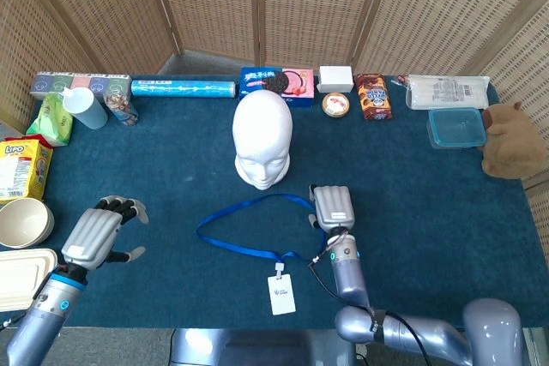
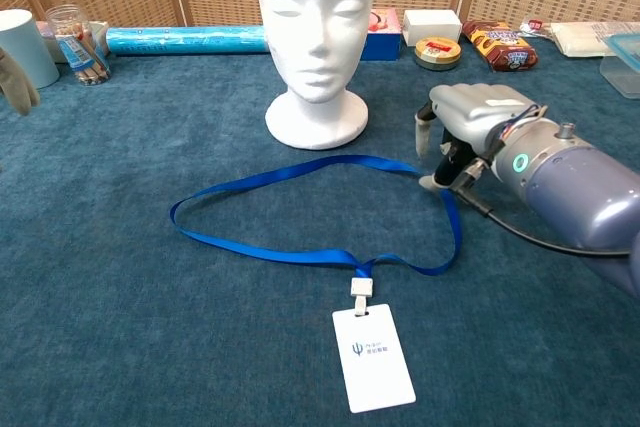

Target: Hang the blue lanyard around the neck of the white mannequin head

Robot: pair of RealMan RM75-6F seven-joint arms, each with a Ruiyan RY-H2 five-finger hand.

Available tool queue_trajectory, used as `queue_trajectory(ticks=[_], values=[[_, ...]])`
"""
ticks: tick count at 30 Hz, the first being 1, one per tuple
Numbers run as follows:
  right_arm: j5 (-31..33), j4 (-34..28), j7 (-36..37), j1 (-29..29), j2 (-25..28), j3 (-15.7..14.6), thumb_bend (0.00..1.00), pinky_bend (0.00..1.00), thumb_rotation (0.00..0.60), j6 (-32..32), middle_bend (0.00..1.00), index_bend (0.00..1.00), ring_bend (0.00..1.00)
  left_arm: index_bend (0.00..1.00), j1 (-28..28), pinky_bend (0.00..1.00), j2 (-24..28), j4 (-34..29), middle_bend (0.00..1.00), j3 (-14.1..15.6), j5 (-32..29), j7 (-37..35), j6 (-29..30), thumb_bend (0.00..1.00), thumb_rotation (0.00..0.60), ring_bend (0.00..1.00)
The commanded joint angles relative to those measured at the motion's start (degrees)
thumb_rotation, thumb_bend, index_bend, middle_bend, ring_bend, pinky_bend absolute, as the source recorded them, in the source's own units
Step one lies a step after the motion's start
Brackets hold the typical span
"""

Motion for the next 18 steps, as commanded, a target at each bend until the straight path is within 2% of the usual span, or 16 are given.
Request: queue_trajectory(ticks=[1, 10, 18], values=[[0.9, 1.0, -0.3, 0.4, -0.5, 0.0, 0.31, 1.00, 0.562, -0.2, 0.95, 0.45, 1.00, 0.42, 0.0, 0.20, 0.0, 0.1, 0.33, 0.2, 0.0, -0.2, 0.0, 0.18, 0.596, 0.28], [1.6, 3.2, -0.4, 1.2, -1.3, 0.1, 0.31, 1.00, 0.563, -0.4, 0.95, 0.47, 1.00, 0.42, 0.2, 0.20, 0.0, 0.6, 0.33, 0.4, -0.1, -0.9, 0.6, 0.18, 0.594, 0.28], [2.0, 4.4, -0.7, 1.5, -1.6, -0.1, 0.36, 1.00, 0.562, -0.4, 0.95, 0.49, 1.00, 0.42, 0.2, 0.20, 0.0, 1.0, 0.33, 0.5, -0.1, -1.3, 0.7, 0.18, 0.597, 0.28]])
